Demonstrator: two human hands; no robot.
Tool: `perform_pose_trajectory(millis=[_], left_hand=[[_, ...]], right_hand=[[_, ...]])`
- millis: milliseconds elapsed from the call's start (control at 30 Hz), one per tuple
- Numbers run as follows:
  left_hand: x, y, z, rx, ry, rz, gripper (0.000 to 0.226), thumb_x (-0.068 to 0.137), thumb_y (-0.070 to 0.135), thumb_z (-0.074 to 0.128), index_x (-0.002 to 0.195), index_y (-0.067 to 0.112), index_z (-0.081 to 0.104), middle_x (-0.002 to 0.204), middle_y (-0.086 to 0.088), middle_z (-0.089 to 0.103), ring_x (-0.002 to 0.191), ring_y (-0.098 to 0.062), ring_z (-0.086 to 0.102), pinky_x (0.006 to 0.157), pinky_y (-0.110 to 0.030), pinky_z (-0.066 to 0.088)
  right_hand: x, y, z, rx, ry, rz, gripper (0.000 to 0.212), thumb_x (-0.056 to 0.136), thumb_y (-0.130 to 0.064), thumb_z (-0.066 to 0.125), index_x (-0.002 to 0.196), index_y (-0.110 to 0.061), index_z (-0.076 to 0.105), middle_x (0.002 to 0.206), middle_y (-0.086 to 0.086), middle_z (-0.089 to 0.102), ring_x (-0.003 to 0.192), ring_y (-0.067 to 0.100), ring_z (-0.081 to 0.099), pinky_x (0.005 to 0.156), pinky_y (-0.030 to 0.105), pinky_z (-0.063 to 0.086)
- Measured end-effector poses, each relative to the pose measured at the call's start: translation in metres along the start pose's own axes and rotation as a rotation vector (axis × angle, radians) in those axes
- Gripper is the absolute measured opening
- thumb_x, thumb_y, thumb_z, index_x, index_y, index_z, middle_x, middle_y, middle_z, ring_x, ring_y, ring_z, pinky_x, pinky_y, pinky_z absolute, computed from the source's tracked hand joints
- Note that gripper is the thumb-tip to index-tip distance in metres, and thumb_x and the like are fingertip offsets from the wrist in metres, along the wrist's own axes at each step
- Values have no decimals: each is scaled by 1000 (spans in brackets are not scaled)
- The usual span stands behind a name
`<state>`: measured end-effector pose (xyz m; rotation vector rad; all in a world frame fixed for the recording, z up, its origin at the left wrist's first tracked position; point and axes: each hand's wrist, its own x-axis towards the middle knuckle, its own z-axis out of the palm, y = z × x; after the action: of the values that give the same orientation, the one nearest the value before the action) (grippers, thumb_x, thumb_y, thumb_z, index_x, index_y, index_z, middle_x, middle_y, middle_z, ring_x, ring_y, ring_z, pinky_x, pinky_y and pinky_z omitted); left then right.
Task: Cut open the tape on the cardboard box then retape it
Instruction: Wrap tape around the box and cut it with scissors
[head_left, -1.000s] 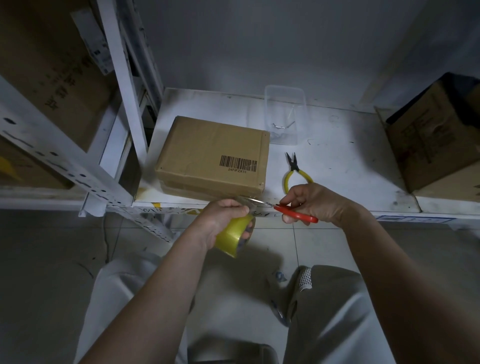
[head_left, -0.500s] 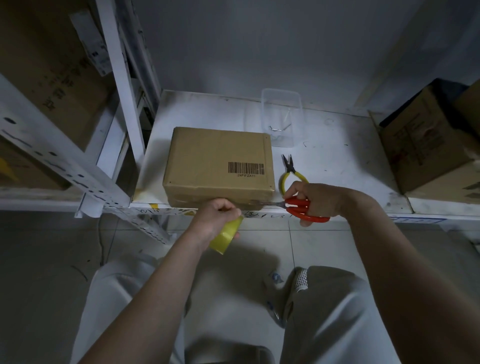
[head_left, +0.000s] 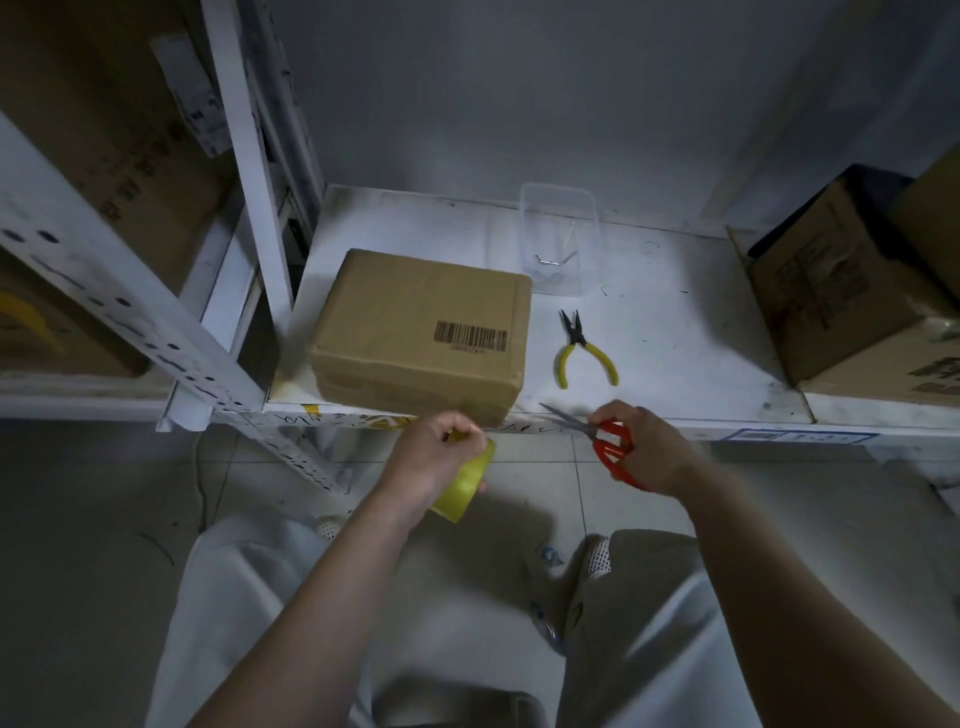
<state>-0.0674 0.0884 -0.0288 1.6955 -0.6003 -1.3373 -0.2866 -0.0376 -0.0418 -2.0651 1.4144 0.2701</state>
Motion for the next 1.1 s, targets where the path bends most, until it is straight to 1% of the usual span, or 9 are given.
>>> perform_pose_trajectory(millis=[167, 267, 500, 633, 767, 933, 1000, 1033, 1100], left_hand=[[-8, 2, 5, 0, 142, 88, 23, 86, 4, 64, 69, 17, 58, 72, -3, 60, 52, -23, 61, 43, -20, 47], [-9, 5, 2, 8, 151, 96, 23, 87, 6, 63, 68, 18, 59, 71, -3, 60, 51, -21, 62, 45, -21, 47], [-12, 4, -24, 111, 146, 80, 20, 86, 8, 65, 69, 19, 61, 79, -5, 64, 54, -26, 66, 54, -29, 52], [-11, -1, -32, 106, 159, 63, 20, 85, 7, 65, 70, 18, 61, 78, -5, 64, 54, -27, 67, 52, -26, 51], [-11, 0, -28, 93, 186, 67, 18, 85, 7, 65, 70, 16, 60, 79, -1, 62, 56, -26, 65, 58, -35, 57], [-14, -10, -29, 120, 332, 121, 11, 77, 22, 68, 68, 22, 63, 82, 0, 67, 77, -32, 69, 78, -51, 56], [-17, -13, -24, 103, 448, 144, 12, 79, 21, 67, 68, 22, 61, 76, 3, 65, 78, -26, 66, 81, -37, 54], [-20, -13, -20, 112, 523, 169, 15, 82, 18, 66, 69, 23, 60, 75, 6, 64, 77, -22, 63, 76, -27, 49], [-31, -8, -13, 124, 641, 275, 13, 86, 14, 64, 77, 24, 61, 73, 12, 61, 76, -17, 58, 68, -23, 42]], right_hand=[[5, -13, 8, 184, 372, 263, 43, 78, -44, 66, 116, -37, 46, 109, 0, 62, 101, 25, 59, 95, 48, 45], [23, -42, 12, 241, 336, 277, 51, 81, -56, 58, 125, -33, 47, 115, -4, 62, 109, 23, 58, 101, 45, 41], [66, -100, 29, 197, 408, 399, 45, 88, -46, 52, 116, -12, 43, 113, 9, 57, 103, 29, 59, 92, 43, 43], [75, -101, 36, 68, 391, 261, 37, 92, -40, 47, 114, -13, 60, 117, 9, 50, 105, 29, 54, 92, 42, 45], [74, -91, 40, 263, 380, 104, 39, 95, -27, 47, 132, -14, 50, 141, 6, 38, 126, 24, 44, 108, 33, 35], [35, -106, 29, 625, 743, -28, 36, 94, -35, 46, 124, -19, 57, 131, 1, 47, 114, 10, 51, 91, 19, 37], [16, -114, 33, 676, 691, -236, 48, 85, -52, 50, 129, -32, 51, 136, -4, 41, 116, 6, 48, 95, 24, 42], [12, -114, 38, 593, 622, -309, 57, 80, -61, 50, 131, -38, 48, 140, -5, 37, 123, 11, 45, 96, 32, 44], [13, -112, 44, 372, 550, -342, 67, 75, -70, 47, 135, -40, 45, 147, -4, 32, 131, 17, 38, 94, 40, 45]])
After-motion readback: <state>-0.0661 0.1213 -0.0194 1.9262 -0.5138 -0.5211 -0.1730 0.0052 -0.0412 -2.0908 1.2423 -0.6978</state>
